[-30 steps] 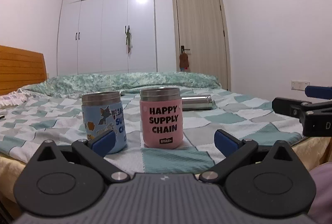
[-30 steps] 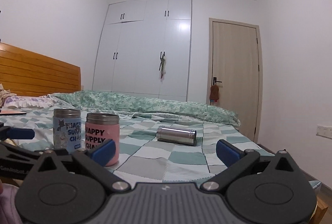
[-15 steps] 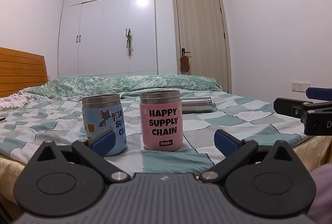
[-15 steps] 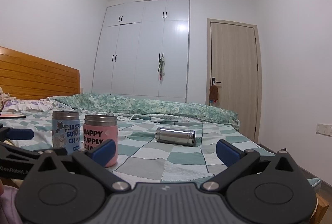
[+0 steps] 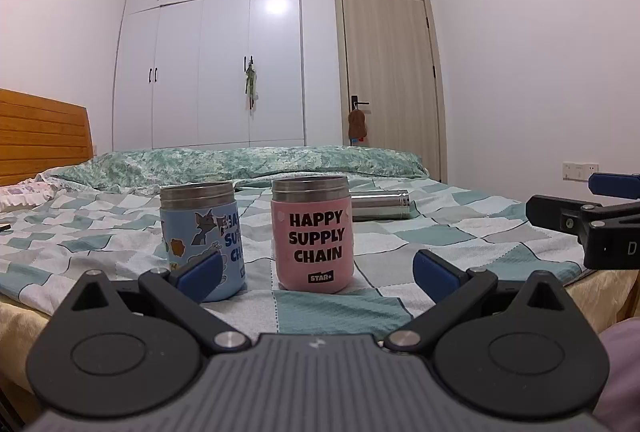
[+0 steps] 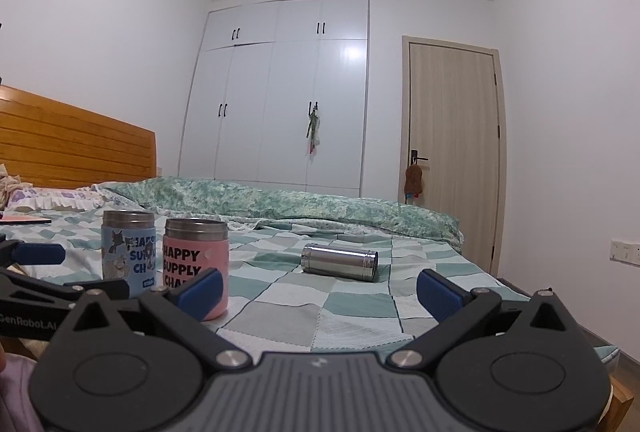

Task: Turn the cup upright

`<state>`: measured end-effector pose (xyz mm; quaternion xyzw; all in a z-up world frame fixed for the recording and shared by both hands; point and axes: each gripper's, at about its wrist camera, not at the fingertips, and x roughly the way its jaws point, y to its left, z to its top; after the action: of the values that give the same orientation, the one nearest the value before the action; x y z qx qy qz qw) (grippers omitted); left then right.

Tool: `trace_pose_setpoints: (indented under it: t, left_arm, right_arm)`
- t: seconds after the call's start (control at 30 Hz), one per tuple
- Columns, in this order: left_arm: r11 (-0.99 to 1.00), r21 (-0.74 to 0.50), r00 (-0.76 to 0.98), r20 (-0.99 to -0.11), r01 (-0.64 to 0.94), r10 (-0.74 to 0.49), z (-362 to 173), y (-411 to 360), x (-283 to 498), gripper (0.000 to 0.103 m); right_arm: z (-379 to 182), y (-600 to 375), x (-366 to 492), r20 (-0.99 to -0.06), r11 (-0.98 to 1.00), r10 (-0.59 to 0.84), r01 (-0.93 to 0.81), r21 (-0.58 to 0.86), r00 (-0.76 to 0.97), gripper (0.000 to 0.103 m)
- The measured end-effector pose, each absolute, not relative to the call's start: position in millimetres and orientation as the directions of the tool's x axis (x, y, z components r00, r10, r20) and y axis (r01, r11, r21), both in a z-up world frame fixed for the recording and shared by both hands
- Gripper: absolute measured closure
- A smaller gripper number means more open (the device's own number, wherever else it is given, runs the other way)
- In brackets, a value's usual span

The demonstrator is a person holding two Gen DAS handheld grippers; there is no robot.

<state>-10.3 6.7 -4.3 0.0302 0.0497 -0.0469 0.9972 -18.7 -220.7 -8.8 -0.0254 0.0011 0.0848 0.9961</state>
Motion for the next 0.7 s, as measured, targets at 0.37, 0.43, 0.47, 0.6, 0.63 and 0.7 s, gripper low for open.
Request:
trace_pose_setpoints:
  t: [0.37, 0.43, 0.47, 0.6, 0.63, 0.7]
  left_arm:
    - [0.993, 0.055, 0.991, -0.096, 0.100, -0.094, -4.6, 6.7, -10.7, 0.000]
    - [0.993, 0.058, 0.991, -0.093, 0.102, -0.096, -4.6, 6.3, -11.1, 0.000]
    - [0.993, 0.059, 0.991, -0.092, 0.102, -0.097, -4.6, 6.2, -11.8, 0.000]
    - [0.993, 0.059, 0.991, -0.091, 0.102, -0.096, -4.6, 6.3, -12.0, 0.000]
    - [0.993, 0.060, 0.992, -0.089, 0.097, -0.092, -4.7, 6.2, -12.3, 0.000]
    - [0.993, 0.062, 0.992, -0.084, 0.100, -0.095, -4.7, 5.9, -13.2, 0.000]
  right_arm:
    - [-9.8, -221.2, -19.6, -0.005, 0.984, 0.171, -0.171, -0.056, 0.985, 0.000]
    - [-10.0, -221.1, -19.5, -0.005, 0.984, 0.171, -0.171, -0.057, 0.985, 0.000]
    - [-10.0, -220.8, -19.9, -0.005, 0.984, 0.170, -0.170, -0.057, 0.985, 0.000]
    - [-10.0, -220.7, -20.0, -0.006, 0.984, 0.170, -0.170, -0.058, 0.985, 0.000]
    - [-10.1, -220.6, -19.9, -0.007, 0.984, 0.170, -0.171, -0.059, 0.985, 0.000]
    - [-10.3, -220.3, -20.1, -0.007, 0.983, 0.171, -0.171, -0.061, 0.985, 0.000]
